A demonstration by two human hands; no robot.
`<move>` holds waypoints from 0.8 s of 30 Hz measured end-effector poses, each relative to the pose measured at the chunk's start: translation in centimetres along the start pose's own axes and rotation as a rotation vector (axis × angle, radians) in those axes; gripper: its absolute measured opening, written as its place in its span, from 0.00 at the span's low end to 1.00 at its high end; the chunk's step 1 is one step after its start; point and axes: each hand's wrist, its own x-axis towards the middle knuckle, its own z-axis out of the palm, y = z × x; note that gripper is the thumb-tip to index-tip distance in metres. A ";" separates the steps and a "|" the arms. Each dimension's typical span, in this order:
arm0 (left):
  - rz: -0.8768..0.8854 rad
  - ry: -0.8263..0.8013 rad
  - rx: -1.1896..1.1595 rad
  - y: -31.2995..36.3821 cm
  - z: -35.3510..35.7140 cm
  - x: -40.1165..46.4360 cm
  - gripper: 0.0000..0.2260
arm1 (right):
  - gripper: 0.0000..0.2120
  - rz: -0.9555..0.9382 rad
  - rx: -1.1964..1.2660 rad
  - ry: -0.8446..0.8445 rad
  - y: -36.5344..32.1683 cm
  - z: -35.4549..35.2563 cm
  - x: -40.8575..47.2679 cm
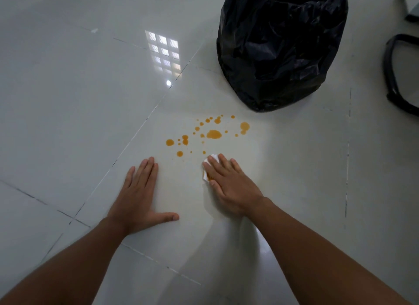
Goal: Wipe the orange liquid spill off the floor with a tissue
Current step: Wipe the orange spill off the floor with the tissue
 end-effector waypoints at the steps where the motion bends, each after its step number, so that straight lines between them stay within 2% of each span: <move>1: 0.013 -0.013 0.010 -0.1 0.0 -0.1 0.63 | 0.30 -0.018 -0.008 -0.002 -0.5 0.1 -0.4; 4: 0.050 -0.044 0.039 -0.3 -0.1 -0.2 0.63 | 0.28 -0.084 -0.072 -0.018 -1.9 0.5 -2.1; 9: 0.037 -0.061 0.030 0.0 -0.1 -0.4 0.63 | 0.32 -0.151 -0.068 -0.008 -4.5 2.1 -6.2; 12: 0.014 -0.057 0.011 0.4 0.0 -0.4 0.63 | 0.34 -0.127 -0.076 0.017 -4.6 2.9 -8.9; 15: -0.005 -0.059 0.004 0.6 0.0 -0.4 0.63 | 0.35 0.010 -0.098 0.047 -3.5 3.1 -11.7; 20: -0.016 -0.044 0.001 0.6 0.3 -0.3 0.63 | 0.37 0.482 -0.079 0.097 0.6 2.4 -13.2; 24: -0.004 -0.026 -0.006 0.6 0.5 -0.3 0.63 | 0.43 0.550 0.012 0.130 2.9 1.5 -10.0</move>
